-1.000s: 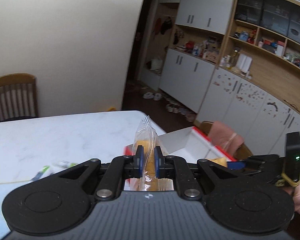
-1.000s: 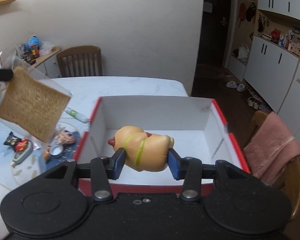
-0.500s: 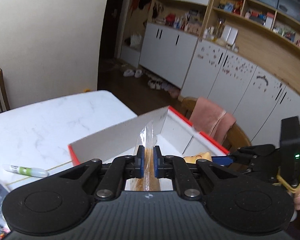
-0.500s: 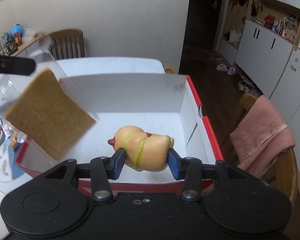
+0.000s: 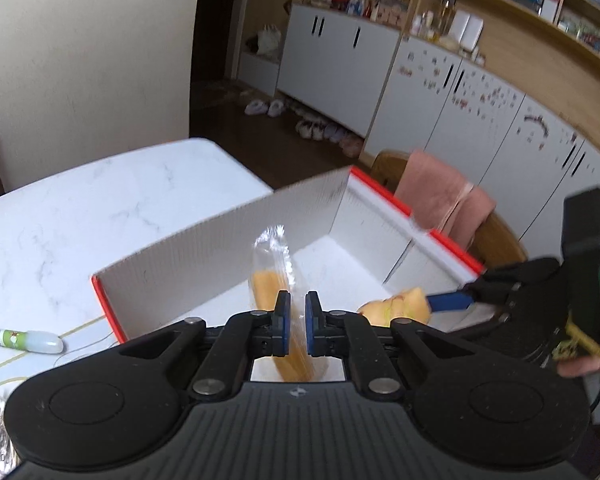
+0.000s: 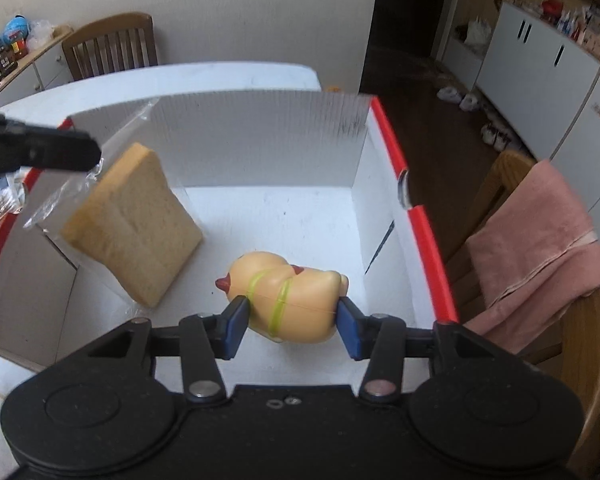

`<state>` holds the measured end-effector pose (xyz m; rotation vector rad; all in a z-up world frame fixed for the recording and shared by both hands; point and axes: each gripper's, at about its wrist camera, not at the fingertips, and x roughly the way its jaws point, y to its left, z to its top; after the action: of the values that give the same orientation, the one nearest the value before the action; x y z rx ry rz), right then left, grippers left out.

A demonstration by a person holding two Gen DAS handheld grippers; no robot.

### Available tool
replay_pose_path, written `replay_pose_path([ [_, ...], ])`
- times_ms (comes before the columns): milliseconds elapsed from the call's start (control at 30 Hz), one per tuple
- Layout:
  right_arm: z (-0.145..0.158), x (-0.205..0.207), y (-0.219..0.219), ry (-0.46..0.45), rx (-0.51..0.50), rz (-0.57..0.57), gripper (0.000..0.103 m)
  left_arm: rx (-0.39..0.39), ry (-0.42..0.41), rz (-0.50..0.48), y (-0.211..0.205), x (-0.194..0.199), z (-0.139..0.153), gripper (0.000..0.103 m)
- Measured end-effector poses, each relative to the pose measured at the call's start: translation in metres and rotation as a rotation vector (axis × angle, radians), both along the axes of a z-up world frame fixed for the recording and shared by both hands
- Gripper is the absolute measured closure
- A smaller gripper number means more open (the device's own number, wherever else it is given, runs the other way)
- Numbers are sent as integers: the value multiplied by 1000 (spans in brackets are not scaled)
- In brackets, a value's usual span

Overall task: Organize objects
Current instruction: 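Carry both items over the red box and release them inside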

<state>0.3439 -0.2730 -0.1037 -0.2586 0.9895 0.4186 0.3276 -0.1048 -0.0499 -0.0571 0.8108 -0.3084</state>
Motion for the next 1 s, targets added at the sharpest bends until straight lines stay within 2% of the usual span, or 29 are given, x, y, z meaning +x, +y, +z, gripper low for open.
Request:
replay_pose_path([
  [167, -4, 1, 1, 10, -7, 10, 53, 12, 13, -15, -4, 6, -5, 97],
  [467, 5, -3, -6, -2, 41, 36, 40, 17, 13, -92, -23, 4, -6, 95],
  [700, 21, -17, -26, -37, 54, 39, 40, -35, 37, -126, -34, 8, -8, 94],
  [1000, 40, -33, -46, -79, 97, 28, 40, -55, 31, -138, -41, -4, -7, 94],
])
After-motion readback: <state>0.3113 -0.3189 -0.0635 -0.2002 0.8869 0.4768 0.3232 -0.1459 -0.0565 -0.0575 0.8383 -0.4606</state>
